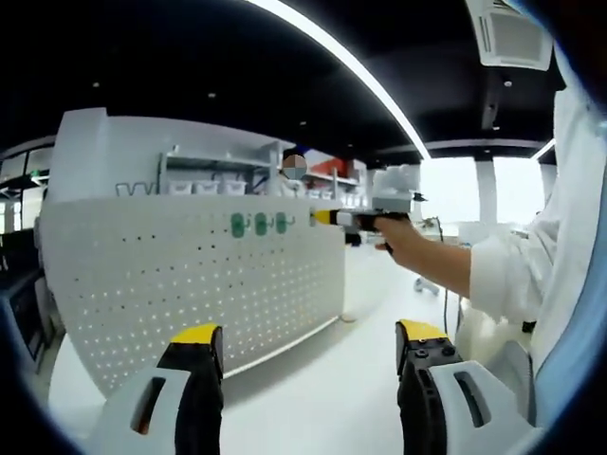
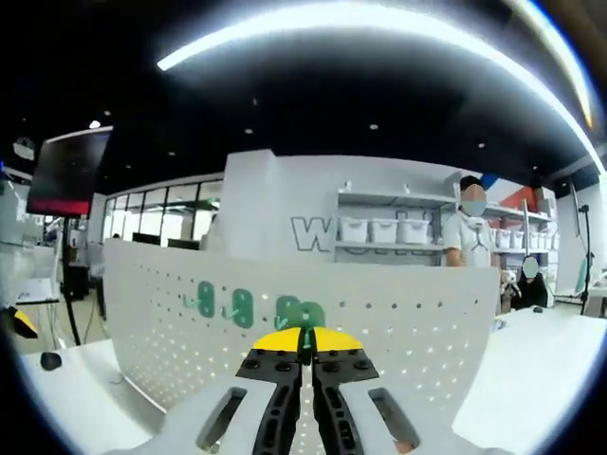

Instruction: Insert the hook assembly into the mounting plate slot until the hook locks in place.

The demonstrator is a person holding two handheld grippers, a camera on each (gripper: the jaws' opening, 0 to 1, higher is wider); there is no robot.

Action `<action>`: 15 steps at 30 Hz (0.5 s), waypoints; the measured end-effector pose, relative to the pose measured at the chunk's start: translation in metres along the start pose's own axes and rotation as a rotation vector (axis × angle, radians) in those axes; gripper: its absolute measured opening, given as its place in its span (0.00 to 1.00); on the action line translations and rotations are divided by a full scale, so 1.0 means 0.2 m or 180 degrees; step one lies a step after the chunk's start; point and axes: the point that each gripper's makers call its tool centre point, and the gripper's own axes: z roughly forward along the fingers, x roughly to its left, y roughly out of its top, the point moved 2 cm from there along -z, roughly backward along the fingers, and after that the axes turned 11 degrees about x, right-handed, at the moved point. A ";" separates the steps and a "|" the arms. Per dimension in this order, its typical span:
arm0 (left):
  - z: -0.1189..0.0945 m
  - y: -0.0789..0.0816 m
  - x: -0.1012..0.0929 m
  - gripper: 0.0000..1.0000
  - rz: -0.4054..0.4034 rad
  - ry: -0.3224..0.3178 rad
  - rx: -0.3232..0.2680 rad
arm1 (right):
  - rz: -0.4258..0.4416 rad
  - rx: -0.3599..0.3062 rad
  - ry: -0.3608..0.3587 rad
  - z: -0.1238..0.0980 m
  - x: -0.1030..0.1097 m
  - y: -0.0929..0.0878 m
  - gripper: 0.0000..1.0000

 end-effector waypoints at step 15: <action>0.00 -0.04 0.04 0.75 -0.0062 0.0052 0.0057 | -0.0048 0.0011 -0.0156 0.16 -0.11 -0.02 0.00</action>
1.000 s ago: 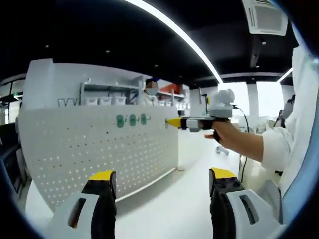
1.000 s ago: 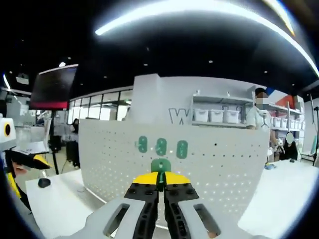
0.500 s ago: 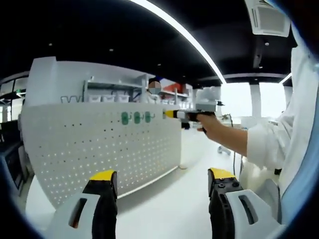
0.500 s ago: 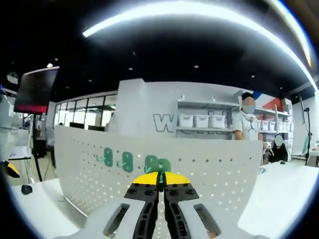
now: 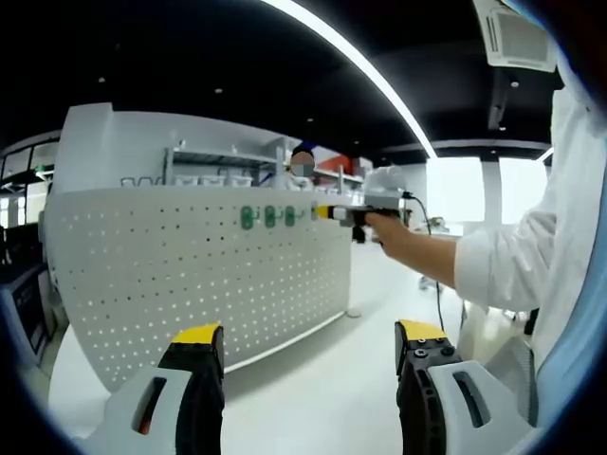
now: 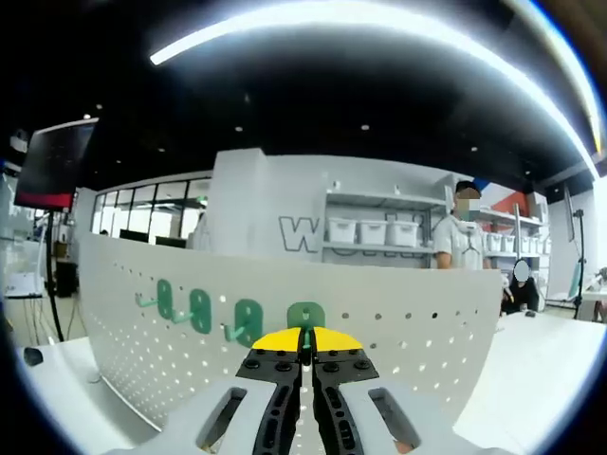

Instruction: Insert the hook assembly into the mounting plate slot until the hook locks in place.

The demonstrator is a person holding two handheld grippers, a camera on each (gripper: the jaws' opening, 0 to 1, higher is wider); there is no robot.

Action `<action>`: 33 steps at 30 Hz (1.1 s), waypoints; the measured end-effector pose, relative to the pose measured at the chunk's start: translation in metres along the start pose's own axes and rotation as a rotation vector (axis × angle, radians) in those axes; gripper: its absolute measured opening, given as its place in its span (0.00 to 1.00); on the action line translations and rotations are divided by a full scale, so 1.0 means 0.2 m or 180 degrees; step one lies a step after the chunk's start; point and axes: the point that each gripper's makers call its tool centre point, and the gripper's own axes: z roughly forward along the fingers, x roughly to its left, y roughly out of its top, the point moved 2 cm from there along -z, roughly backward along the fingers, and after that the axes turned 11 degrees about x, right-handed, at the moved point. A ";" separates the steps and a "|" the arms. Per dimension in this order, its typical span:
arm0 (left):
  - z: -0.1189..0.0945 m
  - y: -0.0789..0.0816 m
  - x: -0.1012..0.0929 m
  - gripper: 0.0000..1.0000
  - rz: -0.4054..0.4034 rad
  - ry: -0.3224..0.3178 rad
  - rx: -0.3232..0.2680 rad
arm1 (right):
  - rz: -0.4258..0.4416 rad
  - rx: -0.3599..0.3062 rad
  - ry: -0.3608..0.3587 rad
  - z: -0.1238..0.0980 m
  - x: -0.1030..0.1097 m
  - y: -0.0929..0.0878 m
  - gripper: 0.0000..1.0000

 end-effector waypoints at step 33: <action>0.02 -0.03 0.04 0.73 -0.0045 0.0017 0.0083 | -0.0143 0.0020 -0.0063 0.10 -0.01 -0.02 0.01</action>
